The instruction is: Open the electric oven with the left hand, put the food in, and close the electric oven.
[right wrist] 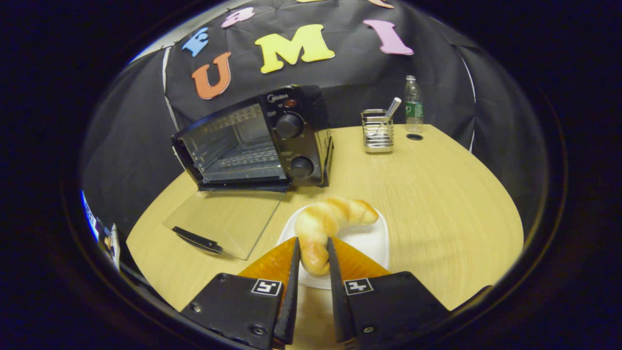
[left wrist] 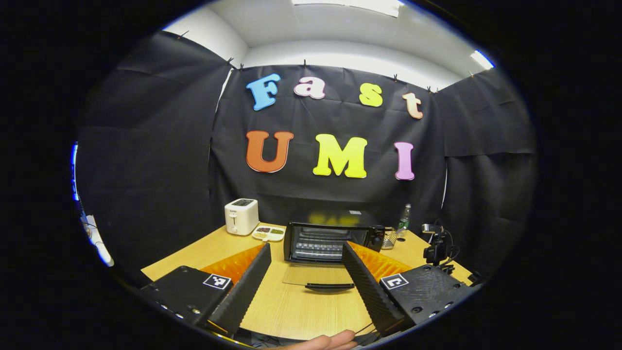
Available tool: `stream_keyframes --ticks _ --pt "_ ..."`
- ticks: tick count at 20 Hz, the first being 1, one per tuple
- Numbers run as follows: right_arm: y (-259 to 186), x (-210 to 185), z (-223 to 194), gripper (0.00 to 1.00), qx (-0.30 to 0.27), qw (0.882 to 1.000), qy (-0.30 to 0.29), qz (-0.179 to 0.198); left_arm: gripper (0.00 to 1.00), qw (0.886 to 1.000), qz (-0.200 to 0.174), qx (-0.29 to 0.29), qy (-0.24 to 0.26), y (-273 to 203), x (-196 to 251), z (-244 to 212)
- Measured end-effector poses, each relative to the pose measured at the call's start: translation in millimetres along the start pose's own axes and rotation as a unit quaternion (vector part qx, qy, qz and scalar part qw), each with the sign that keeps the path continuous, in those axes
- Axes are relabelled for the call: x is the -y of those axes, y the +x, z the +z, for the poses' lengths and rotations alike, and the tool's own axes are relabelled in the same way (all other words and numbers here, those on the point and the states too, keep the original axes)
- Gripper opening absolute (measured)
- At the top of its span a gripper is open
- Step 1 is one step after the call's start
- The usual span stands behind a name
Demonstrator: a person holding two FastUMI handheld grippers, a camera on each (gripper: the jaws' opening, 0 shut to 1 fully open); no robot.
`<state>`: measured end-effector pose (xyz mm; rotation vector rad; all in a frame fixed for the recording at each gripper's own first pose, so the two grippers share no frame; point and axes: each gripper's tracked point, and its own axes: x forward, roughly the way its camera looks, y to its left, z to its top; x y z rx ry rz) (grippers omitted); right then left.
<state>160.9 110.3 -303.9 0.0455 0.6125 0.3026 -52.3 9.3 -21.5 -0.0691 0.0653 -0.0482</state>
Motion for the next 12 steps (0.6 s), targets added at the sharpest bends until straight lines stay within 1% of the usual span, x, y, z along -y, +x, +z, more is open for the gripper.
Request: stream_keyframes --ticks 2,3,4,6,8,9,10,12 --pt "-4.2 -30.9 9.2 0.34 0.004 1.0 -0.014 0.028 0.96 1.0 0.001 0.003 -0.006 6.2 -5.2 5.0" --pt "-4.3 -49.7 15.6 0.31 0.009 0.999 -0.018 0.046 0.96 1.0 0.001 0.003 -0.007 11.0 -6.9 7.7" --pt "-3.5 -64.7 20.9 0.33 0.016 0.998 -0.015 0.061 0.95 1.0 0.003 0.003 -0.007 15.4 -10.3 8.8" --pt "4.6 -99.3 34.4 0.32 0.03 0.994 0.011 0.108 0.95 0.999 0.024 0.013 -0.016 22.0 -24.1 16.3" --pt "14.2 -126.9 50.5 0.32 0.04 0.987 0.052 0.148 0.95 0.999 0.03 0.015 -0.026 27.3 -30.7 17.8" --pt "20.2 -136.8 62.2 0.32 0.053 0.983 0.069 0.16 0.95 0.999 0.032 0.015 -0.031 29.8 -34.7 18.1" --pt "26.3 -142.2 72.8 0.33 0.068 0.981 0.082 0.165 0.95 0.999 0.035 0.014 -0.033 32.2 -39.5 19.6" --pt "42.7 -154.5 90.1 0.31 0.089 0.976 0.099 0.171 0.95 0.998 0.047 0.009 -0.033 35.2 -50.6 16.8"
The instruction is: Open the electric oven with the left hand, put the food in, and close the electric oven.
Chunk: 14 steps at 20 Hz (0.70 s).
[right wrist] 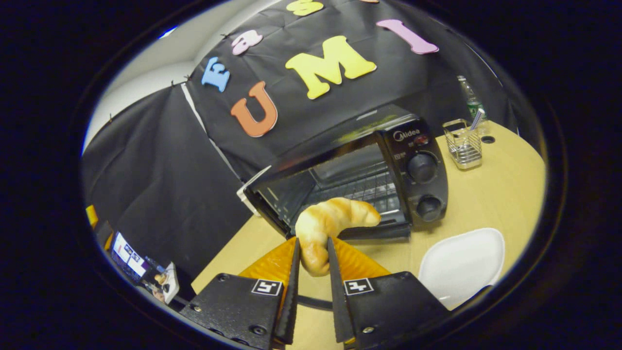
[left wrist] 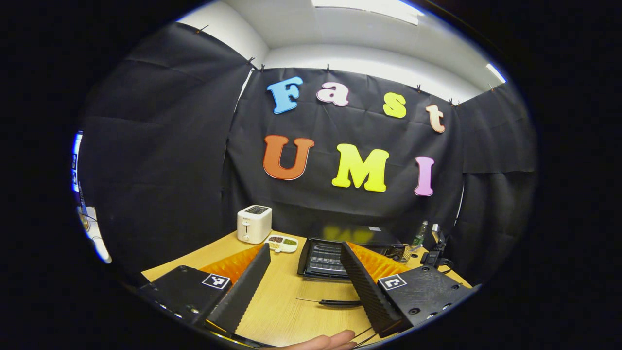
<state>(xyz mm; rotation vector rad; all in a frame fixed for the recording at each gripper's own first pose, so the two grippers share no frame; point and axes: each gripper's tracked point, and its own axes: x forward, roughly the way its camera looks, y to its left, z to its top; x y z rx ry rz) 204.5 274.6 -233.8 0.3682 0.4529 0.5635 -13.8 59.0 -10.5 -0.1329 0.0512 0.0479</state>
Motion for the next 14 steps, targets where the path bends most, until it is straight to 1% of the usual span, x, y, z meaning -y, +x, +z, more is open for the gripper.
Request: stream_keyframes --ticks 3,4,5,6,9,10,11,12,13,14 --pt "41.6 -7.1 1.6 0.31 -0.009 0.999 0.036 0.012 0.94 1.0 0.022 -0.002 0.002 7.6 -13.9 -5.8" --pt "51.6 -9.8 2.3 0.33 -0.003 0.998 0.055 0.018 0.94 0.999 0.034 -0.004 0.001 11.2 -20.6 -8.5" --pt "61.6 -10.8 6.7 0.32 0.013 0.997 0.067 0.021 0.94 0.999 0.038 -0.011 0.0 13.0 -23.0 -13.7" --pt "70.4 -6.6 10.4 0.31 0.027 0.997 0.072 0.013 0.94 0.999 0.037 -0.016 -0.001 12.8 -22.8 -17.8" --pt "96.6 8.0 24.9 0.33 0.057 0.997 0.048 -0.019 0.94 0.999 0.034 -0.03 0.0 14.8 -25.3 -28.0" --pt "104.1 11.6 33.1 0.31 0.068 0.996 0.039 -0.03 0.94 0.999 0.036 -0.034 0.003 16.5 -28.2 -31.9" --pt "113.1 15.9 38.3 0.31 0.078 0.996 0.028 -0.043 0.94 0.999 0.037 -0.036 0.007 17.9 -28.8 -33.6" --pt "121.2 20.1 43.3 0.33 0.086 0.995 0.013 -0.053 0.94 0.999 0.039 -0.037 0.009 19.3 -31.4 -33.9" --pt "128.2 22.7 50.3 0.33 0.097 0.993 -0.002 -0.06 0.95 0.998 0.042 -0.036 0.008 20.1 -33.3 -34.1" --pt "136.0 25.9 53.0 0.31 0.102 0.992 -0.012 -0.07 0.94 0.998 0.045 -0.038 0.009 21.3 -35.0 -35.7"
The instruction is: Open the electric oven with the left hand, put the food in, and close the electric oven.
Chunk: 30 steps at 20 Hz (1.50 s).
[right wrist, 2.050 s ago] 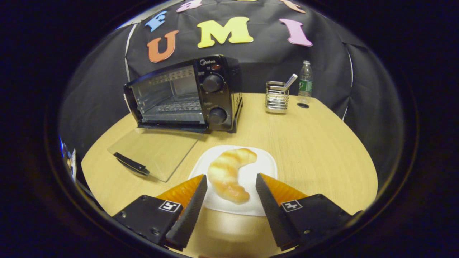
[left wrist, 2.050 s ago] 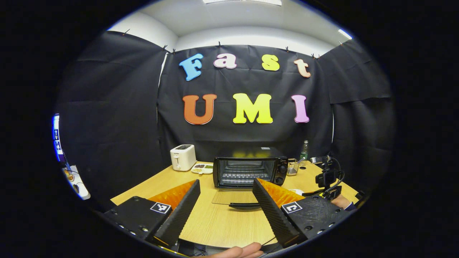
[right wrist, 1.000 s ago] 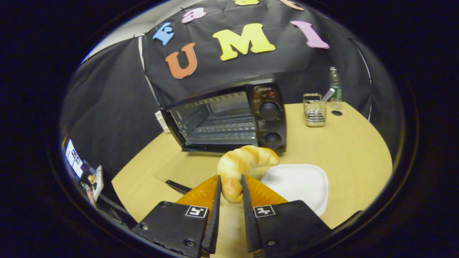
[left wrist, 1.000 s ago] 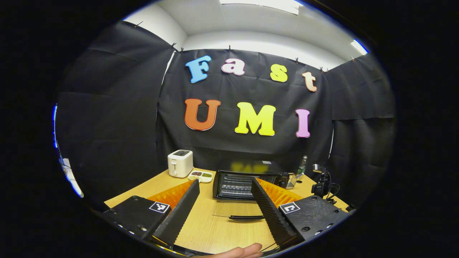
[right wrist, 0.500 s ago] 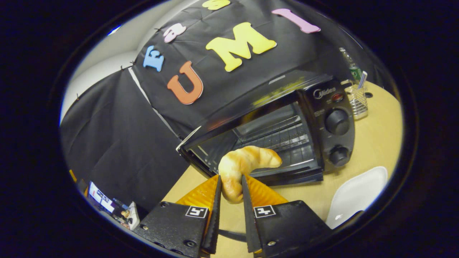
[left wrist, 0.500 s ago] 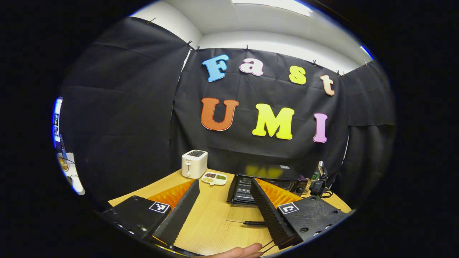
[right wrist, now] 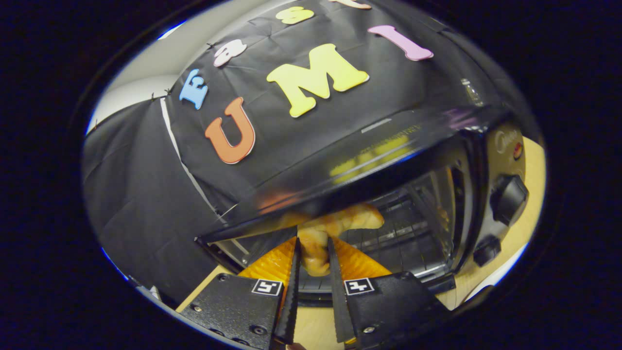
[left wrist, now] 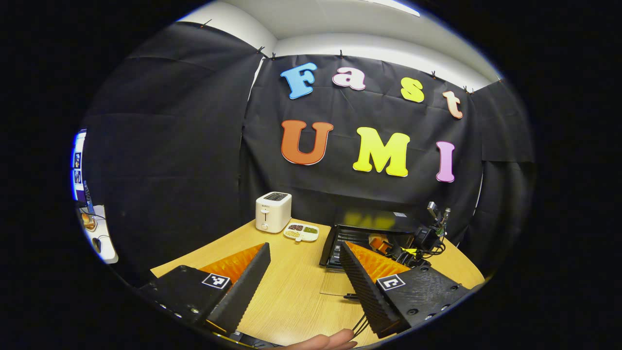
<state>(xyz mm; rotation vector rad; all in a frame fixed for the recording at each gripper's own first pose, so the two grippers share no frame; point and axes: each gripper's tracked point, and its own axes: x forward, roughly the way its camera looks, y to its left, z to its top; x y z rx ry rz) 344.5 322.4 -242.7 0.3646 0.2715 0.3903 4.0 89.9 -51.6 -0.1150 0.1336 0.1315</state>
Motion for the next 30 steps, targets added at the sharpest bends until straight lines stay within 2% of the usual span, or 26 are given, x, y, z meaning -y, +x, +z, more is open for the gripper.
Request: stream_keyframes --ticks 5,8,10,12,16,18,20,23,27,28,30 --pt "21.7 5.3 -12.2 0.4 -0.008 0.999 -0.039 -0.034 0.94 1.0 0.002 -0.012 0.009 1.4 -3.8 -10.2" --pt "8.1 -5.7 -15.6 1.0 -0.021 0.999 -0.035 -0.013 0.94 1.0 0.002 -0.025 0.01 3.1 -3.4 -18.6" --pt "-7.7 -7.1 -10.1 1.0 -0.017 0.999 -0.037 -0.005 0.94 1.0 -0.003 -0.029 0.011 5.7 1.1 -21.3" --pt "-29.4 -3.9 -1.4 0.96 -0.009 0.998 -0.054 -0.007 0.94 0.999 -0.01 -0.033 0.014 7.9 7.3 -25.0" --pt "-83.8 5.4 24.2 0.96 0.015 0.998 -0.064 -0.018 0.94 0.998 -0.028 -0.042 0.025 12.6 24.2 -34.6" --pt "-113.0 7.9 43.0 0.96 0.033 0.996 -0.081 -0.025 0.94 0.998 -0.04 -0.042 0.029 15.0 33.7 -37.5" --pt "-144.8 0.8 68.1 1.0 0.063 0.992 -0.108 -0.008 0.94 0.997 -0.053 -0.042 0.035 18.6 45.0 -40.5" --pt "-184.1 8.7 93.0 0.95 0.077 0.991 -0.106 -0.011 0.94 0.995 -0.069 -0.051 0.056 27.6 58.0 -53.5" --pt "-240.3 24.9 138.9 0.94 0.093 0.986 -0.132 -0.041 0.94 0.989 -0.088 -0.099 0.071 41.8 83.8 -94.6" --pt "-257.6 24.9 154.2 0.99 0.109 0.983 -0.14 -0.046 0.94 0.986 -0.097 -0.114 0.073 43.8 91.7 -107.6" --pt "-288.2 28.6 173.9 0.95 0.13 0.979 -0.149 -0.056 0.94 0.979 -0.113 -0.15 0.073 47.1 106.0 -137.6"
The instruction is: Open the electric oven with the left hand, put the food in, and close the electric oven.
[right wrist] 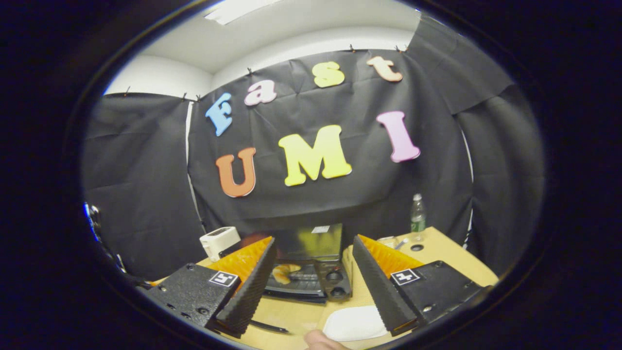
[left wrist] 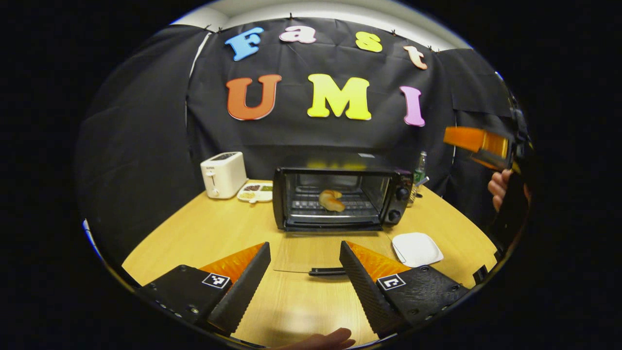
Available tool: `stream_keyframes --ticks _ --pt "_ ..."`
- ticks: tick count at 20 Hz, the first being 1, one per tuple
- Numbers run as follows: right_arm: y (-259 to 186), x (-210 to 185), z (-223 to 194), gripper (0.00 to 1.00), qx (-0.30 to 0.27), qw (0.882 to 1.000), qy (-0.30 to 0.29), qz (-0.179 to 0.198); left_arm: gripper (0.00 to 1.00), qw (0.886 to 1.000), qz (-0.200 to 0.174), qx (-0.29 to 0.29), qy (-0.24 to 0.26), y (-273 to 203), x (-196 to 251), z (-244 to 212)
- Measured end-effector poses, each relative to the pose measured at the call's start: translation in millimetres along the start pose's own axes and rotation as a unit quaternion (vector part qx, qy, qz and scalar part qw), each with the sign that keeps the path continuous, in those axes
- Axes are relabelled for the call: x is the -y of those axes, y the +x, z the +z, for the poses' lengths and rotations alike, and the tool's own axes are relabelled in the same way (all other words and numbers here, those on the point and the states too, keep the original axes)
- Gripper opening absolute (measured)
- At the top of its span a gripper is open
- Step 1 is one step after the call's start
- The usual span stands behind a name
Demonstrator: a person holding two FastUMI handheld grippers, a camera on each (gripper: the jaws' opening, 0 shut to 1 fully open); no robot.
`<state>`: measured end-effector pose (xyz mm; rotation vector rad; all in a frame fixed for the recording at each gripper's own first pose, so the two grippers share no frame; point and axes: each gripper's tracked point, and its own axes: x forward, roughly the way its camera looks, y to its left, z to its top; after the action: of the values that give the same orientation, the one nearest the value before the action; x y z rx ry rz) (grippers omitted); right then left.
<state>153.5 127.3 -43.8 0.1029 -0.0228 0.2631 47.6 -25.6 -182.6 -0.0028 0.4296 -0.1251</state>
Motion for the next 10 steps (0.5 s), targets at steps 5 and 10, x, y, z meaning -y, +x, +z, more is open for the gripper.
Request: stream_keyframes --ticks 5,10 --pt "-52.7 26.0 35.7 0.95 0.012 0.999 -0.032 -0.021 0.94 0.997 -0.019 -0.072 -0.004 27.3 26.2 -42.8" --pt "-84.6 37.4 52.5 0.99 0.03 0.997 -0.062 -0.032 0.95 0.992 -0.036 -0.117 0.027 41.9 46.2 -71.1"
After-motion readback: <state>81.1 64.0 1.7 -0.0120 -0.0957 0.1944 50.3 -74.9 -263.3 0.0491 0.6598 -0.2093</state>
